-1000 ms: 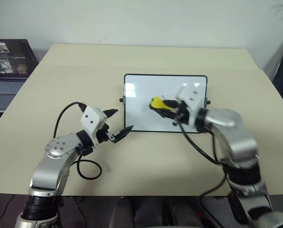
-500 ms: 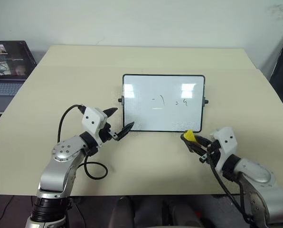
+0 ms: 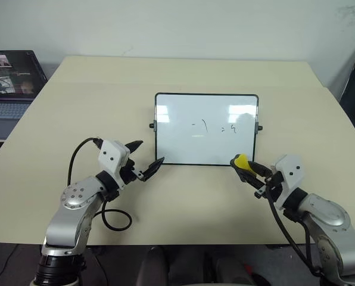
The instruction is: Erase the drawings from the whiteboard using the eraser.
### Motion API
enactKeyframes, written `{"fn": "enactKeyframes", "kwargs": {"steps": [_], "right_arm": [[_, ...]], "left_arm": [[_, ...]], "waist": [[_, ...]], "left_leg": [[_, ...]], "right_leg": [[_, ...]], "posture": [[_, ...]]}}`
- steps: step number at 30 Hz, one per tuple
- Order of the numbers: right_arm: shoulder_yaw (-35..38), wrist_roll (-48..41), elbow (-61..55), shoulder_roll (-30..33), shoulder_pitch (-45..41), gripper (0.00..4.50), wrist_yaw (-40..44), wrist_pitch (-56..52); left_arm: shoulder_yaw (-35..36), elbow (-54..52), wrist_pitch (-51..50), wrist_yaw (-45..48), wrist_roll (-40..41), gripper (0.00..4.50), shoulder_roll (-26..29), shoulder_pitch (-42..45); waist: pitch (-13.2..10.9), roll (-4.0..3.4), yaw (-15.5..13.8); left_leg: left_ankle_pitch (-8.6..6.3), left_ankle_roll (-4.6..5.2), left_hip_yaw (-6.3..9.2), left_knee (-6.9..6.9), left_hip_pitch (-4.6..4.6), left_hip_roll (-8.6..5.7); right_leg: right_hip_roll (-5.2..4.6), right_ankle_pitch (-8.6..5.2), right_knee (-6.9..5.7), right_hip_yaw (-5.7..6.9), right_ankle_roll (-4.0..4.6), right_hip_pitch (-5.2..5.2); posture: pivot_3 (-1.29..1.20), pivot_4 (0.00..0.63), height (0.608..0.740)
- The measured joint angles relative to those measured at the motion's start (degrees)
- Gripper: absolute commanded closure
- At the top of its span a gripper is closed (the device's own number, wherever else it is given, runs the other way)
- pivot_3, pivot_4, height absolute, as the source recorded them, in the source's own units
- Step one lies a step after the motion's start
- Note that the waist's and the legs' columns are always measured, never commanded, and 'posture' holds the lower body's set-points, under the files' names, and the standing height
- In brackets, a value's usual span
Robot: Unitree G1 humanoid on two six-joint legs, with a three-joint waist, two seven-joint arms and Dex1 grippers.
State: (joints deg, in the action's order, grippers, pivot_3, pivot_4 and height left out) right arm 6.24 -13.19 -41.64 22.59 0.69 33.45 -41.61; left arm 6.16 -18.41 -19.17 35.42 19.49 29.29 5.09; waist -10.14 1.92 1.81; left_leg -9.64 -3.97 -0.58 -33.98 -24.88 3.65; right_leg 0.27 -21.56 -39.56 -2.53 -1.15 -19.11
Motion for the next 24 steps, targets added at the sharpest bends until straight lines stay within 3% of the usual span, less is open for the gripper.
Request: {"fn": "enactKeyframes", "kwargs": {"steps": [8, 16, 24], "right_arm": [[-11.93, 3.41, 2.14, 3.96, -18.48, 3.52, -2.47, -2.46], [-21.16, 11.72, 22.29, 3.55, -37.57, 3.52, -5.30, -0.22], [-27.69, 19.36, 40.35, 3.85, -50.37, 3.52, -2.38, 7.78]], "left_arm": [[-1.42, -3.71, -0.19, -0.11, -0.01, 0.00, -0.47, -1.76], [-1.49, -3.88, -0.41, 0.43, 0.66, 0.00, -0.37, 0.46], [-1.47, -3.14, -0.38, 1.53, 0.61, 0.00, 0.27, 2.43]], "waist": [[0.00, 0.00, 0.04], [0.00, 0.00, -0.07], [0.00, -0.01, -0.06]], "left_leg": [[0.00, 0.00, 0.02, -0.01, 0.03, 0.04], [0.01, 0.00, 0.01, -0.06, 0.03, 0.03], [0.01, 0.00, -0.04, -0.05, 0.02, 0.06]], "right_leg": [[0.07, 0.01, -0.07, -0.05, 0.01, -0.02], [0.05, 0.02, -0.14, -0.03, 0.03, -0.04], [0.05, 0.02, -0.11, -0.07, 0.04, -0.10]], "posture": [[0.00, 0.150, 0.740], [0.00, 0.150, 0.740], [0.00, 0.150, 0.740]]}}
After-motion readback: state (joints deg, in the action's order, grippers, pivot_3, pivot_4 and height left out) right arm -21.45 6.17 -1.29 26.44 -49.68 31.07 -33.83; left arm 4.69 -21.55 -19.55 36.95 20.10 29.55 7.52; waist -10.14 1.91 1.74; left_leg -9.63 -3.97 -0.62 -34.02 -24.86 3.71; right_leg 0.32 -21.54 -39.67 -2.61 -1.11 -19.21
